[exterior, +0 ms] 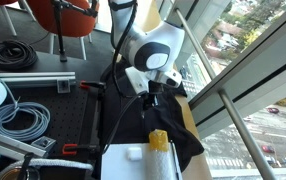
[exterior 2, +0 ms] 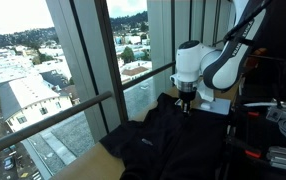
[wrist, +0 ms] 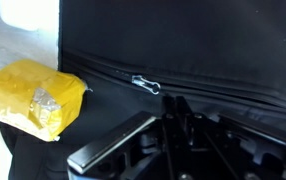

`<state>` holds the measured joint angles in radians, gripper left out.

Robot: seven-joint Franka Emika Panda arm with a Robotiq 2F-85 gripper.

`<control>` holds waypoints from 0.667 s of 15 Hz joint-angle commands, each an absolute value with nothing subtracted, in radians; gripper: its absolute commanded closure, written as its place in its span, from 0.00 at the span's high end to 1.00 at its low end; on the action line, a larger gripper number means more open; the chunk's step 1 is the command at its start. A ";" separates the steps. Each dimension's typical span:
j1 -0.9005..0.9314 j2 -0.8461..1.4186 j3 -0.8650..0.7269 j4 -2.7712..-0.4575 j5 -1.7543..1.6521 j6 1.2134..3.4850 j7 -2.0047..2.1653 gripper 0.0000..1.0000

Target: Zip up the black jumper

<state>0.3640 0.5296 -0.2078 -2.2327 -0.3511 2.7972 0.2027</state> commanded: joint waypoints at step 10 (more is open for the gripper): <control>0.356 0.459 0.032 -2.168 -0.224 2.566 0.211 0.02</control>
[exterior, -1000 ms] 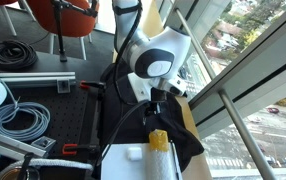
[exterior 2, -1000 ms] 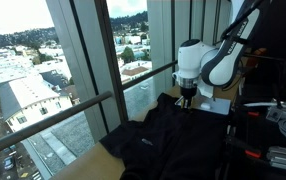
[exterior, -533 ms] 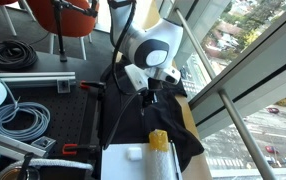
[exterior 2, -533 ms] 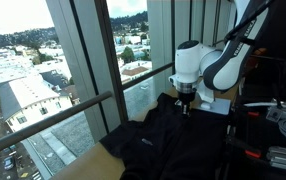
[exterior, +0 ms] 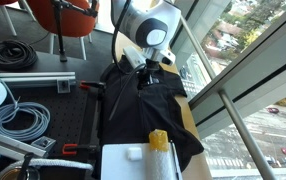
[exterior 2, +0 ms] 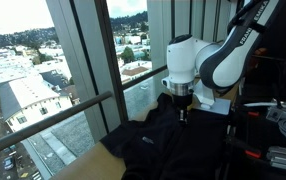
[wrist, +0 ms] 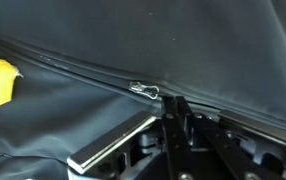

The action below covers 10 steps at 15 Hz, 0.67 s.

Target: Zip up the black jumper

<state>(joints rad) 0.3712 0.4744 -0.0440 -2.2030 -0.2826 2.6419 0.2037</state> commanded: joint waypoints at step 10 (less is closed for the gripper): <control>0.367 0.543 0.180 -1.959 -0.035 2.310 0.238 0.02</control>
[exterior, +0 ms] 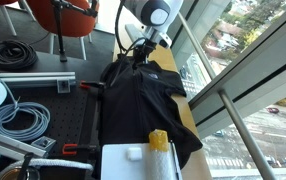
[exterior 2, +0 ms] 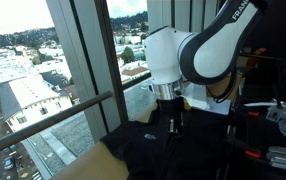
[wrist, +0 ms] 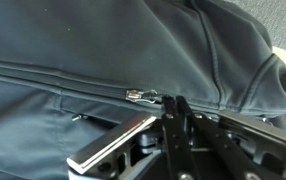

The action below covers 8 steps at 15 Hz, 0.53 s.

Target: Zip up the black jumper

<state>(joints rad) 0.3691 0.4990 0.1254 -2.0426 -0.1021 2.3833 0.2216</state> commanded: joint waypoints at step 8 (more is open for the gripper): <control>0.423 0.716 0.219 -1.760 0.007 2.295 0.276 0.02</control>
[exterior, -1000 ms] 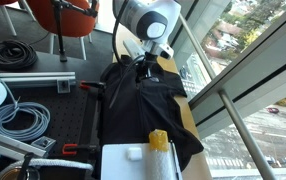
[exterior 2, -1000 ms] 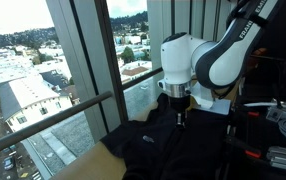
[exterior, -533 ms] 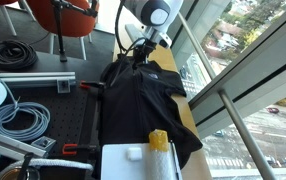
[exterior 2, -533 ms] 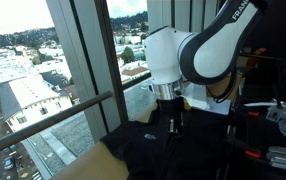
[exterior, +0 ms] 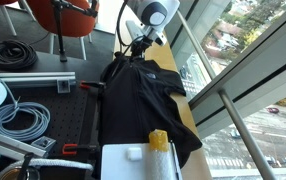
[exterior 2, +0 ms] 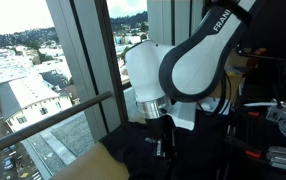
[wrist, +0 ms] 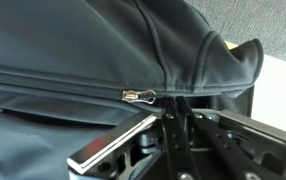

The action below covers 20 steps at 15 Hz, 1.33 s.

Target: Zip up the black jumper

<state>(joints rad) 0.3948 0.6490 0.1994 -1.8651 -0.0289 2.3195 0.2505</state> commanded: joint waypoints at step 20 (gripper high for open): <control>0.561 0.917 0.229 -1.468 -0.022 2.281 0.285 0.02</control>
<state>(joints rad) 0.5398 0.8827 0.2274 -1.5466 -0.0311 2.2928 0.2827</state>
